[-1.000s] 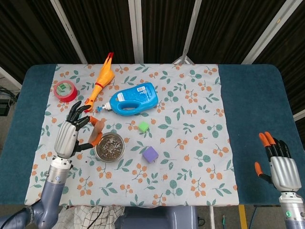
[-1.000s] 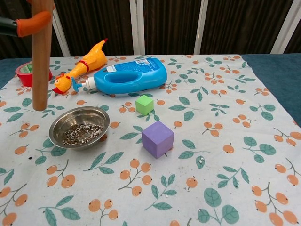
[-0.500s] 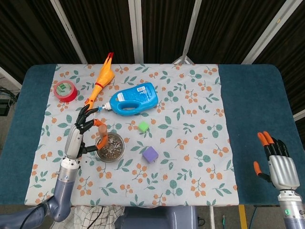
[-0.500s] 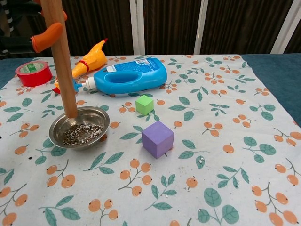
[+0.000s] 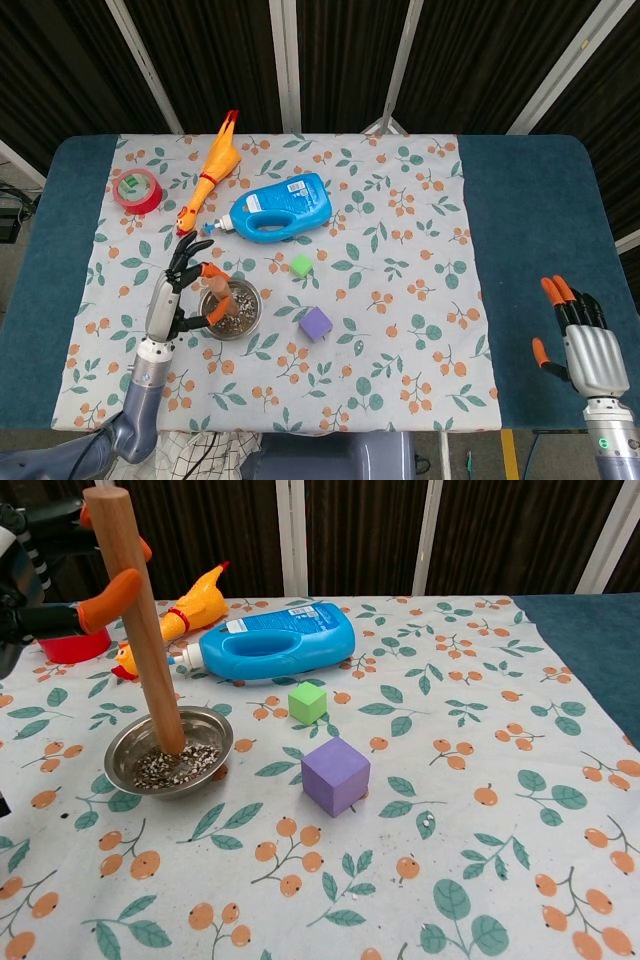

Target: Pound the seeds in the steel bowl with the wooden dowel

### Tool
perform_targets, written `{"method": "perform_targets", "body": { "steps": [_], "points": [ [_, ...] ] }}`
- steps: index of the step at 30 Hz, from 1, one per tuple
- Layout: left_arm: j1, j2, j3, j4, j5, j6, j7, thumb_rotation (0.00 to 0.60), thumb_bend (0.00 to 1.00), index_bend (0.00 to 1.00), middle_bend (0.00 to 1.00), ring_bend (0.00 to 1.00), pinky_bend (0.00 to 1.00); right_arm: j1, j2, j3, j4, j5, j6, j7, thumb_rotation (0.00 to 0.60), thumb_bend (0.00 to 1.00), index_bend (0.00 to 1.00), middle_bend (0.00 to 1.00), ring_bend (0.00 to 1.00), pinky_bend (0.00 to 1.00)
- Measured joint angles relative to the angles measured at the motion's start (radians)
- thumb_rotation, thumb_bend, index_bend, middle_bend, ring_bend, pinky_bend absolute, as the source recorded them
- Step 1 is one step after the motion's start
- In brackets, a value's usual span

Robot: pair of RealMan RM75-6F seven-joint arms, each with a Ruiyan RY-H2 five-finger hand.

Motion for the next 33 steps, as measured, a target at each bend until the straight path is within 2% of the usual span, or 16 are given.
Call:
{"method": "perform_targets", "body": {
  "steps": [20, 33],
  "points": [
    [-0.024, -0.095, 0.015, 0.244, -0.035, -0.022, -0.157, 0.600, 0.80, 0.62, 0.68, 0.18, 0.00, -0.001, 0.000, 0.004, -0.009, 0.024, -0.004, -0.009, 0.600, 0.47, 0.00, 0.00, 0.00, 0.00],
    [-0.022, -0.121, 0.034, 0.312, -0.048, -0.022, -0.187, 0.600, 0.80, 0.62, 0.69, 0.18, 0.00, -0.001, 0.001, 0.004, -0.012, 0.024, -0.004, -0.011, 0.600, 0.47, 0.00, 0.00, 0.00, 0.00]
  ]
}}
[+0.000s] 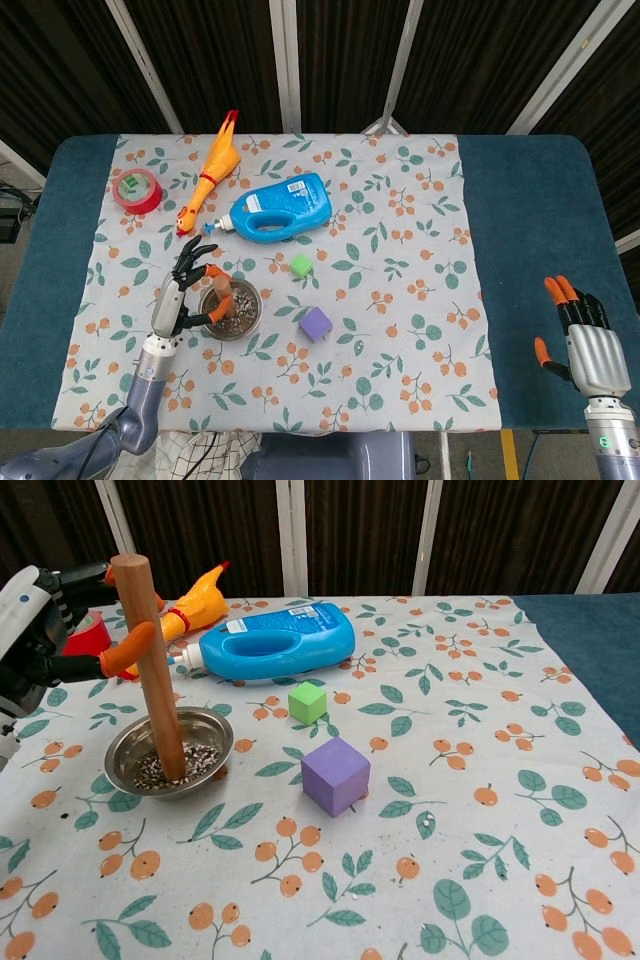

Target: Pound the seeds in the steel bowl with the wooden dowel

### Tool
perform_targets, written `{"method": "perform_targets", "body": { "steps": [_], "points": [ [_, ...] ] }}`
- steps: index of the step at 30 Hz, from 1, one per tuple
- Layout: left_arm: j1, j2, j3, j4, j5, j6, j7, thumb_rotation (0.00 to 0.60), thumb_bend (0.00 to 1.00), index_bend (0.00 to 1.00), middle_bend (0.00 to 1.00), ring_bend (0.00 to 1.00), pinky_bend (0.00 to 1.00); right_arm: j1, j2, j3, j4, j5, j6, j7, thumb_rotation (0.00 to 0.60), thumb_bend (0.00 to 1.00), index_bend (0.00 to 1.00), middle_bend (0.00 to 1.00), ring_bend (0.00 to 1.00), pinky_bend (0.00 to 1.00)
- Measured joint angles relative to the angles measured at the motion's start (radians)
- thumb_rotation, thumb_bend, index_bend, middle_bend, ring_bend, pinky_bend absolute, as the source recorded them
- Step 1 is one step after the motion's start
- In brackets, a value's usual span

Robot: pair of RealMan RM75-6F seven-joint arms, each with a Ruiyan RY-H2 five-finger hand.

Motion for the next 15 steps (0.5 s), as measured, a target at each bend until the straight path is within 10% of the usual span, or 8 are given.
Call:
{"method": "perform_targets", "body": {
  "steps": [15],
  "points": [
    [-0.011, 0.012, -0.008, -0.029, 0.006, 0.038, -0.007, 0.600, 0.80, 0.62, 0.69, 0.19, 0.00, -0.001, -0.002, 0.001, 0.000, 0.002, 0.003, 0.003, 0.600, 0.47, 0.00, 0.00, 0.00, 0.00]
  ]
}}
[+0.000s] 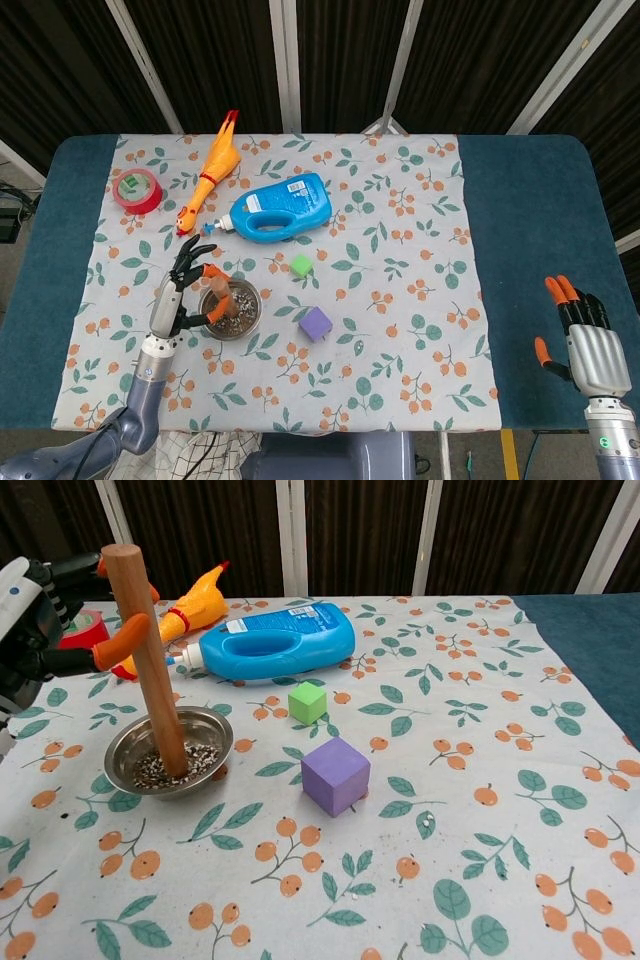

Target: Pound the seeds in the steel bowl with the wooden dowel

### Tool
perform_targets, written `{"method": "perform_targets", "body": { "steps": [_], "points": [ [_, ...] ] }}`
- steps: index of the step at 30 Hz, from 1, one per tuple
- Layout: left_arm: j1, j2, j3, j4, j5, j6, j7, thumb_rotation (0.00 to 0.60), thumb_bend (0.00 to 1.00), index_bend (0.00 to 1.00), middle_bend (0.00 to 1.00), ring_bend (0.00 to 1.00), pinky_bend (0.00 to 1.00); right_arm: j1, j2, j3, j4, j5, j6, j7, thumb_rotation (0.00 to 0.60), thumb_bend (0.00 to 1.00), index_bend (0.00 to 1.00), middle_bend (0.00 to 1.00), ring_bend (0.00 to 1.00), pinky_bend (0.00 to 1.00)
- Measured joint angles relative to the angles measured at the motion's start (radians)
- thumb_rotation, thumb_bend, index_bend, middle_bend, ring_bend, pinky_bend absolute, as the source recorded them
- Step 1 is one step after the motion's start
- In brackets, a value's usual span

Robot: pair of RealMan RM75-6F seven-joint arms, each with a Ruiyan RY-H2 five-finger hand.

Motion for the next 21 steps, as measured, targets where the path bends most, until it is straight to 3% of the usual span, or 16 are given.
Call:
{"method": "perform_targets", "body": {
  "steps": [10, 21],
  "points": [
    [-0.013, 0.051, -0.012, -0.103, 0.008, 0.019, 0.037, 0.600, 0.80, 0.62, 0.69, 0.19, 0.00, 0.000, 0.000, 0.000, 0.000, 0.002, -0.002, 0.001, 0.600, 0.47, 0.00, 0.00, 0.00, 0.00],
    [0.003, 0.023, 0.009, -0.039, 0.001, 0.009, 0.006, 0.600, 0.80, 0.62, 0.69, 0.20, 0.01, 0.000, 0.001, 0.000, -0.001, 0.004, -0.003, -0.003, 0.600, 0.47, 0.00, 0.00, 0.00, 0.00]
  ]
}}
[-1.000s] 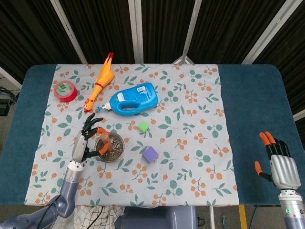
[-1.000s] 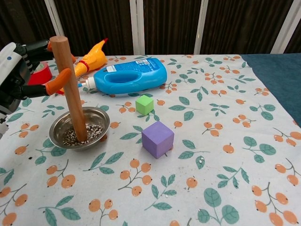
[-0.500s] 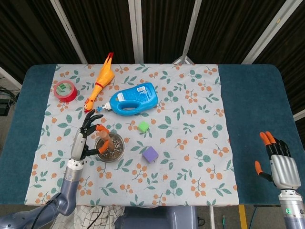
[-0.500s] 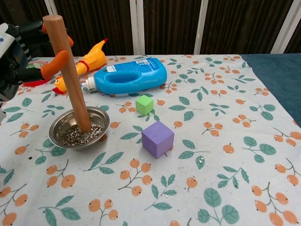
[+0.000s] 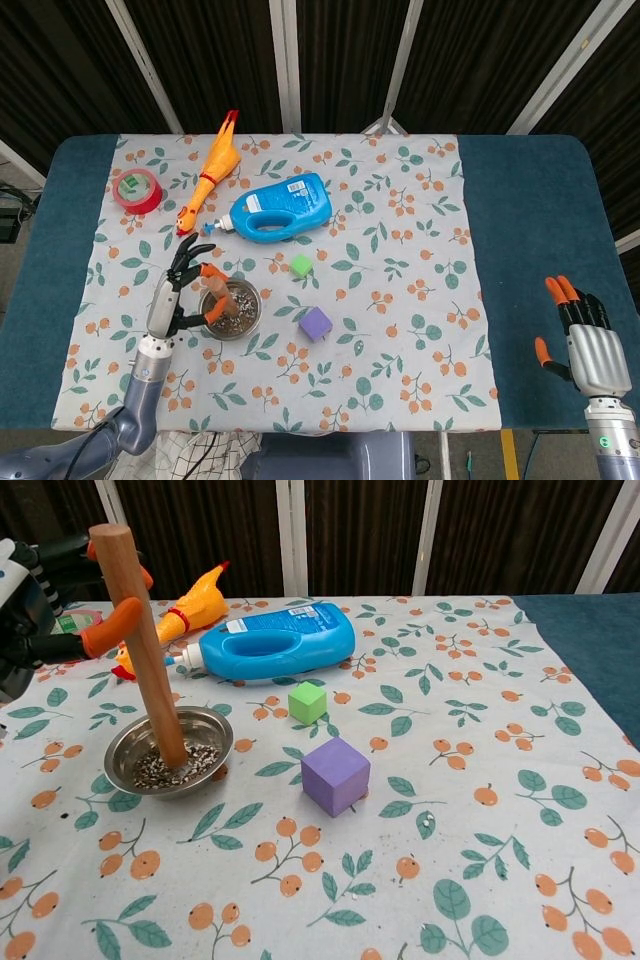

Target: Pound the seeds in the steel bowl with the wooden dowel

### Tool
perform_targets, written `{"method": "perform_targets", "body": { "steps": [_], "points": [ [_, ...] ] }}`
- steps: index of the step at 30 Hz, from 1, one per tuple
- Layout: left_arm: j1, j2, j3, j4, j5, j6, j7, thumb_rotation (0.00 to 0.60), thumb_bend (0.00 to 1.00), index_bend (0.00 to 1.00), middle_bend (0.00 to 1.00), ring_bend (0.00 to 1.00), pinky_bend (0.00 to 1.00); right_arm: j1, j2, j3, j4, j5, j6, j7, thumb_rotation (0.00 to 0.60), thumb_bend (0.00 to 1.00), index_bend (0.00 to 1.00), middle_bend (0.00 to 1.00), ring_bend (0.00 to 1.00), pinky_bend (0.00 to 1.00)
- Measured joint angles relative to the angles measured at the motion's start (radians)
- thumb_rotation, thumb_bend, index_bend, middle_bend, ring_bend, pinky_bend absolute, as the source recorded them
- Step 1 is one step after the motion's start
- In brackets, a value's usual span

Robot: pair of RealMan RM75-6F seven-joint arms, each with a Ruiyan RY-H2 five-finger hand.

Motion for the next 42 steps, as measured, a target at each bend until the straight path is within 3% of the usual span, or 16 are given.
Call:
{"method": "perform_targets", "body": {
  "steps": [15, 30, 37, 42],
  "points": [
    [0.018, -0.038, 0.023, 0.093, -0.009, -0.013, -0.045, 0.600, 0.80, 0.62, 0.69, 0.20, 0.01, 0.000, -0.003, 0.002, -0.002, 0.005, 0.001, -0.006, 0.600, 0.47, 0.00, 0.00, 0.00, 0.00],
    [0.016, -0.036, 0.024, 0.097, -0.005, 0.002, -0.048, 0.600, 0.80, 0.62, 0.69, 0.20, 0.01, 0.000, -0.002, 0.003, -0.003, 0.005, 0.002, -0.003, 0.600, 0.47, 0.00, 0.00, 0.00, 0.00],
    [-0.004, 0.007, -0.005, 0.006, 0.009, 0.047, -0.029, 0.600, 0.80, 0.62, 0.69, 0.20, 0.01, -0.001, -0.002, 0.003, 0.000, 0.001, 0.004, 0.000, 0.600, 0.47, 0.00, 0.00, 0.00, 0.00],
    [-0.045, 0.077, -0.040, -0.139, 0.028, 0.057, 0.056, 0.600, 0.80, 0.62, 0.69, 0.20, 0.02, 0.001, -0.001, 0.004, 0.004, -0.002, 0.005, 0.005, 0.600, 0.47, 0.00, 0.00, 0.00, 0.00]
  ]
}}
